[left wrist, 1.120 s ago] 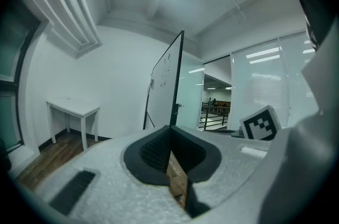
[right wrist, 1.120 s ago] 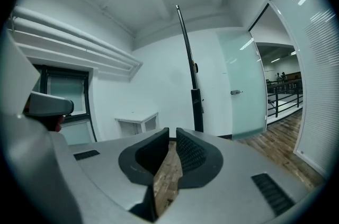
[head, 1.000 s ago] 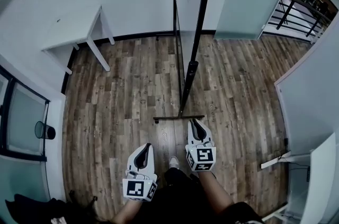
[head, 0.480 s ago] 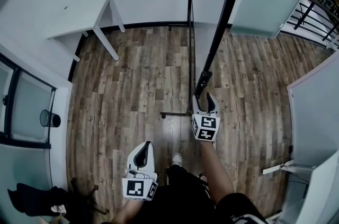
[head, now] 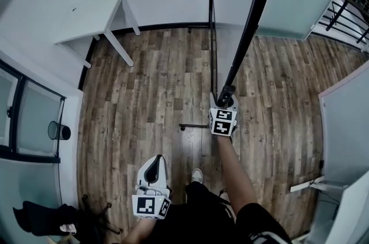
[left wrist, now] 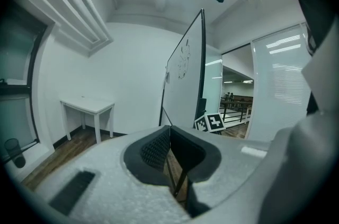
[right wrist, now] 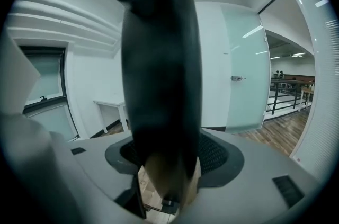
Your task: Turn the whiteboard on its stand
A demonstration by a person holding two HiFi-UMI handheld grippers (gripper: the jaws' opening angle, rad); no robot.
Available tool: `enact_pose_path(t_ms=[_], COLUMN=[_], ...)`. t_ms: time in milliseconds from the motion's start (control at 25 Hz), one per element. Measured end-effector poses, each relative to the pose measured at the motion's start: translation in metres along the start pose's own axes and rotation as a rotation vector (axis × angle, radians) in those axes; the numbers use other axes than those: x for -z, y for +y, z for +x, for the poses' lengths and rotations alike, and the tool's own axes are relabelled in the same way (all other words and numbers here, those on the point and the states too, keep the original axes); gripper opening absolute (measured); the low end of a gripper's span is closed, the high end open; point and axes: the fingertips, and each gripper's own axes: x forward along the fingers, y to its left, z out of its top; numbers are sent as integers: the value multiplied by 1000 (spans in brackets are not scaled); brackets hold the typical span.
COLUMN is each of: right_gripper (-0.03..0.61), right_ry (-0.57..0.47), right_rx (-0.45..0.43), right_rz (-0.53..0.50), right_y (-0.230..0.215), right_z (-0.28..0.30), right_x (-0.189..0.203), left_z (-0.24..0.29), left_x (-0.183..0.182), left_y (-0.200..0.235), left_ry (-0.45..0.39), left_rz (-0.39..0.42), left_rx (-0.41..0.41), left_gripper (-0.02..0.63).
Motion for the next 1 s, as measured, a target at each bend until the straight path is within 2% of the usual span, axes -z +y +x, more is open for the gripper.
enact_pose_path(t_ms=[160, 280, 560, 1000], right_gripper=[222, 152, 135, 130], right_ry=[10, 3, 1, -21], right_rx=[13, 31, 61, 77], right_rz=[-1, -15, -36, -56], right_y=[0, 0, 2, 20], right_z=[10, 10, 0, -55], right_x=[-3, -3, 0, 23], left_z=[1, 0, -17, -63], left_x=[0, 1, 1, 3], left_y=[3, 8, 8, 14], left_ry=[-4, -4, -15, -39], left_rz=[-5, -3, -3, -24], left_rx=[-8, -13, -16, -12], left_gripper=[17, 17, 17, 17])
